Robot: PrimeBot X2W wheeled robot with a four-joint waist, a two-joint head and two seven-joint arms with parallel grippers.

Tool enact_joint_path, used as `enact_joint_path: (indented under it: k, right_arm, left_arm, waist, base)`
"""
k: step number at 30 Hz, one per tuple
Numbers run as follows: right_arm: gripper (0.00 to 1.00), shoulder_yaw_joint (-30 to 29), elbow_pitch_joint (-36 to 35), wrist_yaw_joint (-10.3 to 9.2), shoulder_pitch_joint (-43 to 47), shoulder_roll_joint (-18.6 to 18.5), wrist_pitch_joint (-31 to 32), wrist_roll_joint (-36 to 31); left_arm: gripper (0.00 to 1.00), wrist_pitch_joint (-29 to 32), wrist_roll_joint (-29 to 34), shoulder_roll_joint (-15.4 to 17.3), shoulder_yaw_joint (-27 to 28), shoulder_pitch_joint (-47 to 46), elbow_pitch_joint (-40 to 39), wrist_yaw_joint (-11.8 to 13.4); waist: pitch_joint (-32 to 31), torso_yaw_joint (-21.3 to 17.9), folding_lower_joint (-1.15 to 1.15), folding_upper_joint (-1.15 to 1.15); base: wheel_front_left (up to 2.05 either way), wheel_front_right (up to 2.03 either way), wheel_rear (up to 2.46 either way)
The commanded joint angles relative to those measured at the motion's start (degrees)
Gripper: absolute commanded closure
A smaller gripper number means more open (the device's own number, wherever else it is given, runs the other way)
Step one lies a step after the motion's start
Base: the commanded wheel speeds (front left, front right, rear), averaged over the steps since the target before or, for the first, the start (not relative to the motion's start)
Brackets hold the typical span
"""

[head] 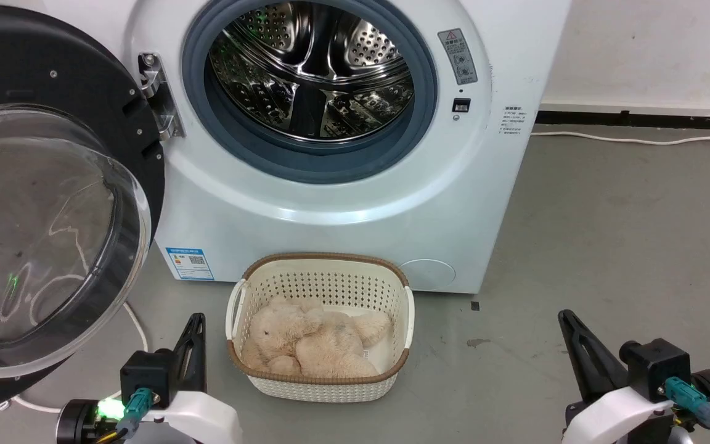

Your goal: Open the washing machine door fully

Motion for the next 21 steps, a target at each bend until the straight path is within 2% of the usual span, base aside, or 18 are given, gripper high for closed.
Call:
enact_joint_path:
  k: [1,21]
  right_arm:
    - [1.00,-0.01,-0.29,0.03,-0.67,0.06,0.04,-0.44]
    - [1.00,-0.01,-0.29,0.03,-0.67,0.06,0.04,-0.44]
  left_arm:
    - [1.00,0.02,0.17,-0.07,0.15,-0.88,-0.21,-0.31]
    - [1.00,0.02,0.17,-0.07,0.15,-0.88,-0.21,-0.31]
  waist:
    - [0.00,0.00,0.00,0.00]
    - [0.00,0.00,0.00,0.00]
  base:
    - [0.00,0.00,0.00]
    - [0.00,0.00,0.00]
